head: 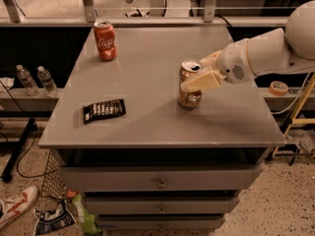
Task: Knock orange can over
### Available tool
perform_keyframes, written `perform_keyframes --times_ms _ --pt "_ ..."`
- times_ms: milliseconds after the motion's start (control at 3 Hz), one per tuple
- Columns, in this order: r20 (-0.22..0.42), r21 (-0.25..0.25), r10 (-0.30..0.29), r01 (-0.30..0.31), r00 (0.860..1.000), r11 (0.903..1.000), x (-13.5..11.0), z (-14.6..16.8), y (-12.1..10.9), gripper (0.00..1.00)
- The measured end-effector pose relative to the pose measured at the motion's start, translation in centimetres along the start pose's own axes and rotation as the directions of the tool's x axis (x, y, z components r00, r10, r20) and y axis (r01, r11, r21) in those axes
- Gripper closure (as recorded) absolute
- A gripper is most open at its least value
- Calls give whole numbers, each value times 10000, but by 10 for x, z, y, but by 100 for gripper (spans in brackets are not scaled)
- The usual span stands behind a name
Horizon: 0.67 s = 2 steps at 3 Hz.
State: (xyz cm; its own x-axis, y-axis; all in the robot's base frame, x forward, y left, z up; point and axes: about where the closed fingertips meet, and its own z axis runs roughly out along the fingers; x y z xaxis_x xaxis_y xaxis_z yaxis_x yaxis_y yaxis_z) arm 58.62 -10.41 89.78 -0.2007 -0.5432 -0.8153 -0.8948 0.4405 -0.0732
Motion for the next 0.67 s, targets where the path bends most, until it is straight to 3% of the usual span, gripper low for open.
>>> perform_keyframes --times_ms 333,667 --pt "253 -299 -327 335 9991 9990 -15 7 6 68" --pt "-594 -179 -1478 1470 9872 9890 -28 0 13 93"
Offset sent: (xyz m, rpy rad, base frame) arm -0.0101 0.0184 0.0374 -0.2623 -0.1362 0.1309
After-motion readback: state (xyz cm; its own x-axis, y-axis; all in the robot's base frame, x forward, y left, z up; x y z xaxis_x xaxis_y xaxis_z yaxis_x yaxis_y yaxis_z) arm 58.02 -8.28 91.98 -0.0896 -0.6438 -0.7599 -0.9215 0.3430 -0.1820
